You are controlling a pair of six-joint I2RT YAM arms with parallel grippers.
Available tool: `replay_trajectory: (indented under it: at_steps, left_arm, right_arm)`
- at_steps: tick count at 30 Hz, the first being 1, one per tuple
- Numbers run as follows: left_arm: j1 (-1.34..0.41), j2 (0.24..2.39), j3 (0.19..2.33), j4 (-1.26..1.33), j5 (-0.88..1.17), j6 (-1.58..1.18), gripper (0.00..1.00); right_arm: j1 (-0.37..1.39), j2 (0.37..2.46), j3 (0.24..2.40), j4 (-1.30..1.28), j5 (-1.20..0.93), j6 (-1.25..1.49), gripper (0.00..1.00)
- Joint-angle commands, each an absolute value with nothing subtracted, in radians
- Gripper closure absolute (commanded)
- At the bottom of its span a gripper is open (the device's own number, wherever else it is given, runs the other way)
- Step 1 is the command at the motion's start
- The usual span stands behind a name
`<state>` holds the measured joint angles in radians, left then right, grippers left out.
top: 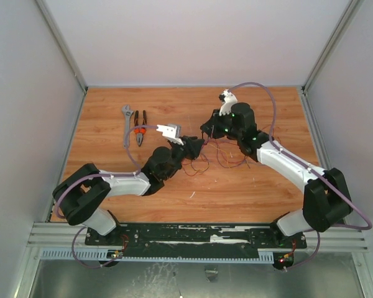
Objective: Zip-tie the wires
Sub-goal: Tie the cable at the center of the board.
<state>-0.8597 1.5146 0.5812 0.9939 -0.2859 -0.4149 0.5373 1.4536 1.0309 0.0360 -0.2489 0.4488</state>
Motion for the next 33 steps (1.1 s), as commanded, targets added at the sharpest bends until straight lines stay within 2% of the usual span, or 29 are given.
replay_trajectory:
  at_steps: [1,33]
  left_arm:
    - [-0.866,1.536,0.622,1.046,-0.352,-0.442,0.59]
    - [-0.866,1.637,0.693,1.139,-0.4,-0.399,0.65]
  right_arm:
    - [0.547,1.41,1.006,0.083,-0.247,0.465,1.0]
    - [0.547,1.396,0.999,0.087,-0.273,0.473,1.0]
